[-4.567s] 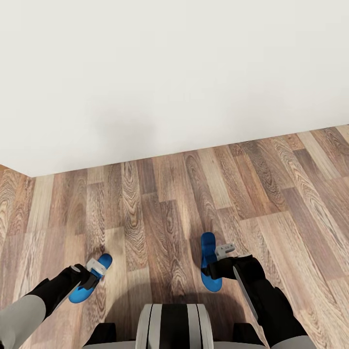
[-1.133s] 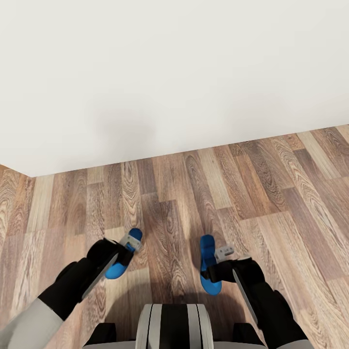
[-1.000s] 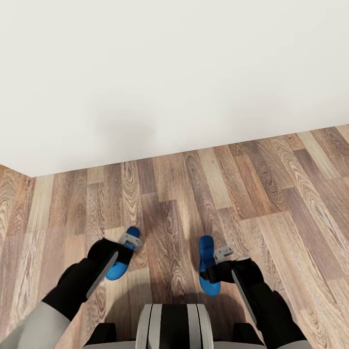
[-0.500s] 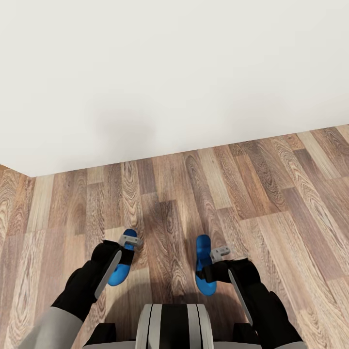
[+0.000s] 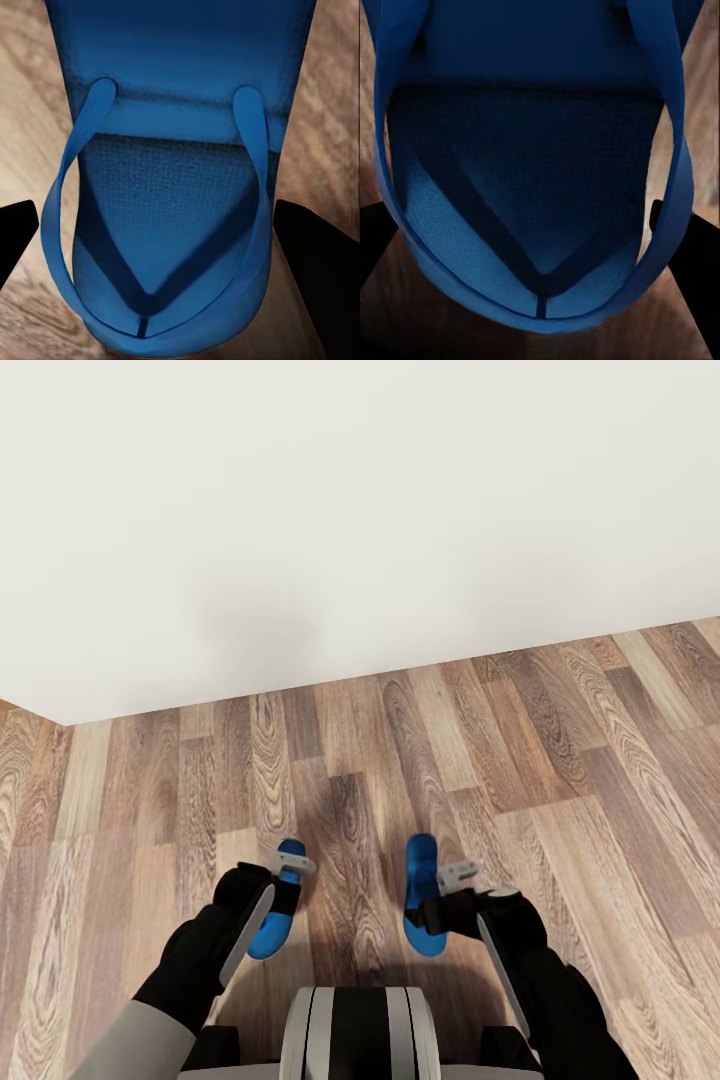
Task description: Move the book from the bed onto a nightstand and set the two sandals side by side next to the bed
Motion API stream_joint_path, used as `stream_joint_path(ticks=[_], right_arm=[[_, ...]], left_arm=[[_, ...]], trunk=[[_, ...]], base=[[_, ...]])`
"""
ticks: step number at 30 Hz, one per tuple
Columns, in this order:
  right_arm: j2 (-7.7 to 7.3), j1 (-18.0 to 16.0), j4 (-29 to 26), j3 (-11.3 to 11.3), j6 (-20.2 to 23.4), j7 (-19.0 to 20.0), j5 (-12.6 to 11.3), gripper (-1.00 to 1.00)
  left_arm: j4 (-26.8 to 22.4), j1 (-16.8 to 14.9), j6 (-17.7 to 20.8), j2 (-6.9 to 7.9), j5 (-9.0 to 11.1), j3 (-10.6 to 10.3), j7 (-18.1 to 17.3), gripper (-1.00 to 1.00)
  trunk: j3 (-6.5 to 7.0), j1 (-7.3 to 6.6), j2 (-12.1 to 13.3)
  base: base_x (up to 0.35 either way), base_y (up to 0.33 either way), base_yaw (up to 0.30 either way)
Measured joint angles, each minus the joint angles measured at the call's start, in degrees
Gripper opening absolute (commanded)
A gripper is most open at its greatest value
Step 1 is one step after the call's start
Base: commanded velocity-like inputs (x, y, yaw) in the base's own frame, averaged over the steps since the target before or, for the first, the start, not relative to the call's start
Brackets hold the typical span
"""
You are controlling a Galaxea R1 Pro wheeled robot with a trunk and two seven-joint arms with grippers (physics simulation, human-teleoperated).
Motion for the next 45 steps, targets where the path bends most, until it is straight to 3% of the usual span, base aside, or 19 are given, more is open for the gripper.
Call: stream_joint_path(ticks=[12, 21, 45], right_arm=[[0.35, 1.8, -1.9, 0.5, -0.1, 0.8, -0.6, -1.0], [0.32, 2.2, -2.4, 2.1, 0.6, 0.3, -0.1, -1.0], [0.31, 2.3, -2.5, 2.5, 0.7, 0.0, 0.1, -1.0]], left_arm=[[0.0, 0.3, 0.0, -0.09, 0.4, -0.5, -0.2, -1.0], [0.1, 0.3, 0.0, -0.13, 0.6, -0.5, -0.3, -1.0], [0.4, 0.3, 0.0, -0.17, 0.3, -0.5, -0.5, -1.0]], trunk=[[0.0, 0.0, 0.0], [0.07, 0.0, 0.0], [2.12, 0.0, 0.0]], base=[[0.0, 0.0, 0.0], [0.0, 0.0, 0.0], [0.0, 0.0, 0.0]])
